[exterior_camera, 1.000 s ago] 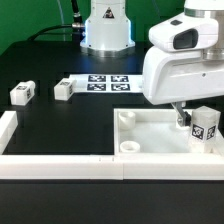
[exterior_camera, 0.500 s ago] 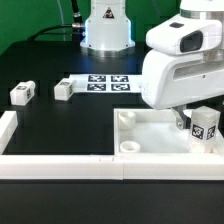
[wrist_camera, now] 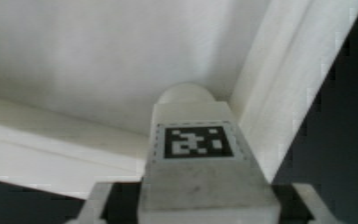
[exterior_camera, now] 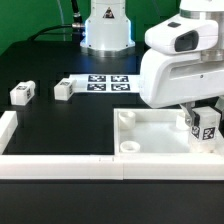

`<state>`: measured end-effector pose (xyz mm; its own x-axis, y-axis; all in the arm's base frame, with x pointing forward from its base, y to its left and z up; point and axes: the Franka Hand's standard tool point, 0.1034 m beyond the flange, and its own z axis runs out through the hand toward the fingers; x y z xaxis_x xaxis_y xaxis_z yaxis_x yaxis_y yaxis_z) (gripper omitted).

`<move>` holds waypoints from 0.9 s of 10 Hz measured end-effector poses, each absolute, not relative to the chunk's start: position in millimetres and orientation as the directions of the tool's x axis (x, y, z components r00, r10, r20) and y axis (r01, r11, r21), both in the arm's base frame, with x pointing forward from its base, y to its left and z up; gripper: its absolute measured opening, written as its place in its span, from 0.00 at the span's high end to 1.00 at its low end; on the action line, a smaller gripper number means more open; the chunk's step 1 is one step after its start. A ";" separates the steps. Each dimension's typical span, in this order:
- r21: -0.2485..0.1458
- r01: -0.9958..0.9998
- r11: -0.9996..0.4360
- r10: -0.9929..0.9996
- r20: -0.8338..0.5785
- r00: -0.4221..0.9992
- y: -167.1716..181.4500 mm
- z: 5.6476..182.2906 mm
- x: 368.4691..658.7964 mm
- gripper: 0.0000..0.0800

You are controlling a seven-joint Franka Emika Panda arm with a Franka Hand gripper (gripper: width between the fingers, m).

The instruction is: Assemble square table

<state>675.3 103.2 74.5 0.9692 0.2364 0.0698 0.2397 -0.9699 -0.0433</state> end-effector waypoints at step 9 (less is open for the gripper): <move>-0.069 -0.552 -0.831 -0.554 0.009 0.833 90.2 74.3 672.9 0.64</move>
Offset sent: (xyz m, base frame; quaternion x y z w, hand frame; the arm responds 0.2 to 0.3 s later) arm 0.0011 -0.0035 -0.0058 0.0025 0.0128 0.2985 0.9543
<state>672.9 90.2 74.3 0.8326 -0.5537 0.0089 -0.5519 -0.8310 -0.0689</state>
